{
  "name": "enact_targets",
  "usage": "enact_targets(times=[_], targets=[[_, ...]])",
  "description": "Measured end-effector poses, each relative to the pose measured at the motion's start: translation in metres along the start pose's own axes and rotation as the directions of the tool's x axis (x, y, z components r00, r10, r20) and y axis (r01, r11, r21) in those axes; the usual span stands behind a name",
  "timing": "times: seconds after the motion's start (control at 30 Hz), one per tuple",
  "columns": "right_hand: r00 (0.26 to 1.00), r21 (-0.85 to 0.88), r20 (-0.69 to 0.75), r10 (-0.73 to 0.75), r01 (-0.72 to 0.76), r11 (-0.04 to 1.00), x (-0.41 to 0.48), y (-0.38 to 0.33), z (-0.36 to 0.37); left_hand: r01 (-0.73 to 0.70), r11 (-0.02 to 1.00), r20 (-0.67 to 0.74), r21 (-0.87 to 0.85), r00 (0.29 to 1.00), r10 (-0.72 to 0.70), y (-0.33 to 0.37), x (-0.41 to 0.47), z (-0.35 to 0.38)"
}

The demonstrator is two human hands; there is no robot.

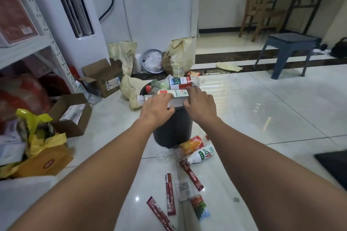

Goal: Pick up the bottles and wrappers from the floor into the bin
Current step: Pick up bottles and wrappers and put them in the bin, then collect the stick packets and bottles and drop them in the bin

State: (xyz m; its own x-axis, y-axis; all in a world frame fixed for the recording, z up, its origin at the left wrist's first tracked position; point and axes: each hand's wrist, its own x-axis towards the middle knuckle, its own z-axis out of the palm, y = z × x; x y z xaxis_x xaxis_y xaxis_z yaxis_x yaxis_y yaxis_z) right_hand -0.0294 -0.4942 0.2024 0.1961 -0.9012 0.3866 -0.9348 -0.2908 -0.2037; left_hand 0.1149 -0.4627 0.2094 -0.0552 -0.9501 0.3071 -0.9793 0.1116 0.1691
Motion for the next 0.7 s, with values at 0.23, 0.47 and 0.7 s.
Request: enact_targets(times=[0.23,0.47,0.7], targets=[[0.999,-0.032,0.049,0.004,-0.003,0.999,-0.045,0.003,0.007,-0.023,0.999,-0.036,-0.031,0.999,0.022,0.013,-0.029,0.019],[0.996,-0.056,0.088,0.011,-0.006,0.998,-0.071,0.004,0.019,0.009,0.999,0.002,-0.050,1.000,-0.009,0.013,-0.055,0.047],[0.987,-0.060,0.160,0.016,-0.007,0.998,-0.099,0.005,0.045,0.032,0.998,0.103,-0.050,0.994,-0.027,0.007,-0.083,0.085]])
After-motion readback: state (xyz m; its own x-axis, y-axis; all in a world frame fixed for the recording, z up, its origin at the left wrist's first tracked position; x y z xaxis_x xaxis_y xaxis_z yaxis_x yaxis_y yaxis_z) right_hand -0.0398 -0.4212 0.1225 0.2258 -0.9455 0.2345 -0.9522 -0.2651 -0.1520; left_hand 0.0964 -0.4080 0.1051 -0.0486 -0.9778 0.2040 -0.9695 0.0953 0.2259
